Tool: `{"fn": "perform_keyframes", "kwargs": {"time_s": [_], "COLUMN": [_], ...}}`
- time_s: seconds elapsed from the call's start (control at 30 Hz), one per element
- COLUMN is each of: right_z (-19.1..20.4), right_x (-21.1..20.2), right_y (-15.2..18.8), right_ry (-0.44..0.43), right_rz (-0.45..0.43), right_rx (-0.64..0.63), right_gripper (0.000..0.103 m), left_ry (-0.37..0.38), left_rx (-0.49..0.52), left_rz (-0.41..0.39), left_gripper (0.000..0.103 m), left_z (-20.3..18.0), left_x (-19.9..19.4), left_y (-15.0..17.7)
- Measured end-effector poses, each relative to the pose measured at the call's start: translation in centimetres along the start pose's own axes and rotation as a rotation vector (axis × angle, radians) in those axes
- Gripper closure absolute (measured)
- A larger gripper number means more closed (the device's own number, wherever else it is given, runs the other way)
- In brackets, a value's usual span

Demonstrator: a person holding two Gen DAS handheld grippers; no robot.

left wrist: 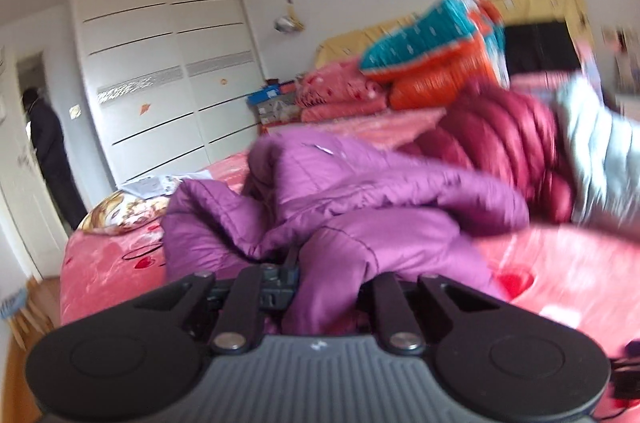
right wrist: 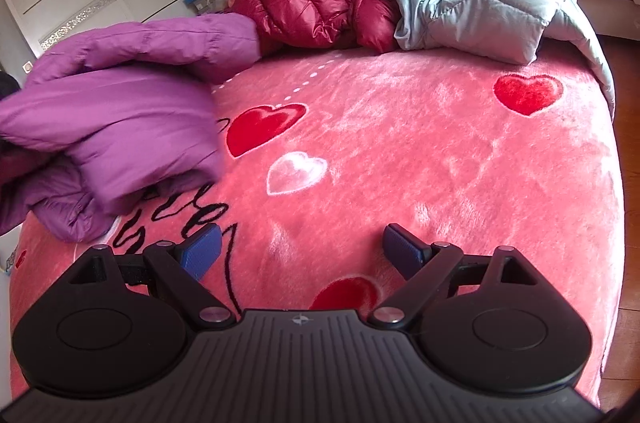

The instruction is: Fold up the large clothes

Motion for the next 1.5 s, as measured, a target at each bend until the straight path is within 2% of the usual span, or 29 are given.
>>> {"fn": "perform_keyframes", "kwargs": {"time_s": [0.27,0.53,0.67,0.9,1.03,1.17,1.27,1.37,1.4,1.43,1.5], "right_z": [0.1,0.9,2.0,3.3,4.4,6.4,8.6,11.3,12.3,13.3,15.4], "right_x": [-0.5,-1.4,-2.5,-5.7,-8.2,-10.1,-11.0,-11.9,-12.0,-12.1,-12.3], "right_y": [0.0,1.3,2.3,3.2,3.4,3.9,3.8,3.5,3.4,3.4,3.4], "right_ry": [-0.001,-0.012,-0.029,-0.033,-0.071,-0.097,-0.145,-0.157,-0.161,-0.168,-0.196], "right_rz": [-0.014,0.021,0.043,0.044,0.040,0.046,0.034,0.009,0.004,0.003,0.002], "right_rx": [-0.007,-0.040,-0.067,-0.103,-0.113,-0.168,-0.191,-0.287,-0.321,-0.351,-0.399], "right_gripper": [0.000,0.000,0.000,0.000,0.000,0.000,0.000,0.000,0.000,0.000,0.000], "left_ry": [0.026,0.084,0.143,0.251,0.290,0.292,0.287,0.272,0.274,0.276,0.277], "left_rx": [-0.129,-0.155,-0.148,-0.141,-0.142,-0.144,-0.129,-0.108,-0.113,-0.123,-0.135], "left_rz": [0.020,0.089,0.108,0.163,0.197,0.230,0.242,0.245,0.244,0.243,0.235], "left_gripper": [0.092,0.093,0.093,0.092,0.090,0.086,0.080,0.070,0.060,0.055,0.032], "left_z": [6.4,9.5,9.2,6.6,6.2,6.9,7.5,8.1,8.4,8.6,9.3], "left_x": [-6.9,-13.8,-15.8,-16.4,-17.2,-17.9,-18.5,-19.1,-19.3,-19.5,-20.1], "left_y": [-0.6,2.7,4.2,6.9,7.8,8.8,9.3,9.6,9.7,9.7,9.6]}}
Point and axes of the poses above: each gripper's, at about its wrist camera, not at the fingertips, and x roughly the way its jaws point, z to its left, y to its underside, the point moved 8 cm from there along x, roughly the way its jaws point, and after that the axes turned 12 degrees about -y, right-handed, at the moved point
